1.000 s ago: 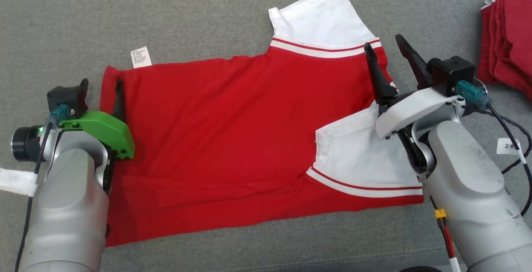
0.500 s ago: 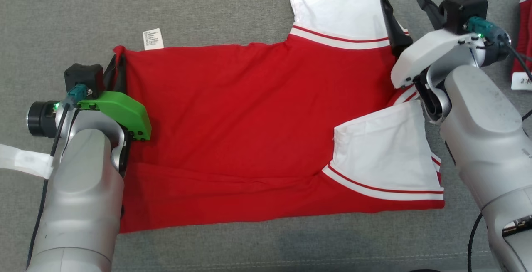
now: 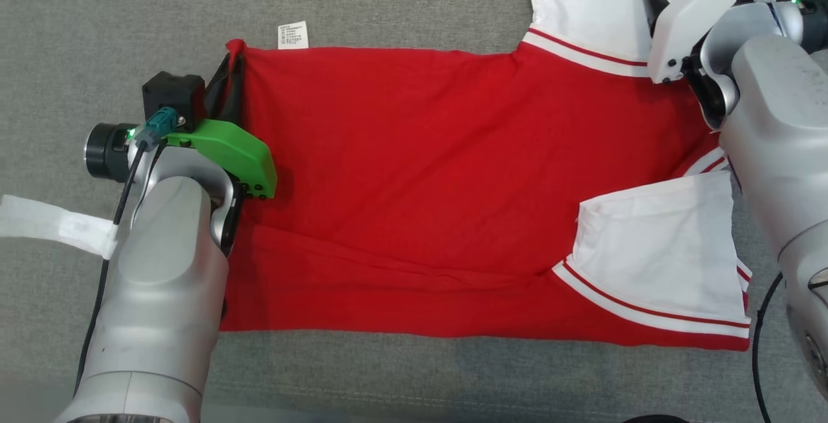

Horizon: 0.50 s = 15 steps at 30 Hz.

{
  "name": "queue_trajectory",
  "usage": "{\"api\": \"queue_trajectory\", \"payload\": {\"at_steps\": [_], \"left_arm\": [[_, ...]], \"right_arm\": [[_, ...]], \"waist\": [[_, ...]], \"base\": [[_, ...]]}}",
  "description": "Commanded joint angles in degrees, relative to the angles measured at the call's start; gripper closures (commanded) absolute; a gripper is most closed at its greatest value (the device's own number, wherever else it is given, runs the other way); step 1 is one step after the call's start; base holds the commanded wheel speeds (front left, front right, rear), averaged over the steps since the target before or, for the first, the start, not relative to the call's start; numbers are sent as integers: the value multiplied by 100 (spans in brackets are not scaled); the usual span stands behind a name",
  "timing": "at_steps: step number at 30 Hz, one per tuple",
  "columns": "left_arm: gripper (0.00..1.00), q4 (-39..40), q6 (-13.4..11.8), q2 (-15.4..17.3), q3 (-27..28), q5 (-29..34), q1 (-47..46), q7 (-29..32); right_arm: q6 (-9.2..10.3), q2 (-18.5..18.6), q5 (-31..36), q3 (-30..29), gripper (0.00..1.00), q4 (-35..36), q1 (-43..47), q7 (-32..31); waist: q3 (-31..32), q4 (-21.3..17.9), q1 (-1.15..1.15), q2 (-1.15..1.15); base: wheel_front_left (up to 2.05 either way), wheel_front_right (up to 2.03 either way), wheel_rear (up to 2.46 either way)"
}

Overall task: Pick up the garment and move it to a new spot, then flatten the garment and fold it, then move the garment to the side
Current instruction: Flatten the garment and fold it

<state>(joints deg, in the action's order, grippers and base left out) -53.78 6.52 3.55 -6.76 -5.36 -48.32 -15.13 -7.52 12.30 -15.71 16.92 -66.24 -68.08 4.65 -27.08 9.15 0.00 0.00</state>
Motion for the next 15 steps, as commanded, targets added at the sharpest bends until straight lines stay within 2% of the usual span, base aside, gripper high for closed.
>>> {"api": "queue_trajectory", "payload": {"at_steps": [1,2,4,5,6,7,8,15], "left_arm": [[100,23,10,-19,-35,-54,-106,2],[100,31,15,-23,-51,-80,-114,2],[100,54,21,-39,-113,-109,-129,2],[100,59,23,-45,-138,-120,-131,2],[100,65,24,-49,-153,-140,-132,2],[100,70,25,-51,-164,-161,-130,2],[100,68,26,-53,-176,-171,-119,2],[100,152,-40,-55,-144,-239,-54,2]], "right_arm": [[8,59,119,-48,0,-171,-140,-18],[8,49,124,-104,0,-275,-187,-16],[8,24,217,-172,21,-411,-275,36],[8,17,244,-208,49,-460,-304,58],[8,8,301,-212,68,-499,-325,71],[8,-5,342,-206,80,-522,-349,130],[8,-6,381,-214,100,-557,-365,133],[8,-18,568,-334,100,-645,-414,524]], "waist": [[-105,166,0,0],[-113,196,0,0],[-126,235,0,0],[-132,251,0,0],[-141,259,0,0],[-152,264,0,0],[-155,266,0,0],[-125,163,0,0]], "base": [[0,0,0],[0,0,0],[0,0,0],[0,0,0],[0,0,0],[0,0,0],[0,0,0],[0,0,0]]}}
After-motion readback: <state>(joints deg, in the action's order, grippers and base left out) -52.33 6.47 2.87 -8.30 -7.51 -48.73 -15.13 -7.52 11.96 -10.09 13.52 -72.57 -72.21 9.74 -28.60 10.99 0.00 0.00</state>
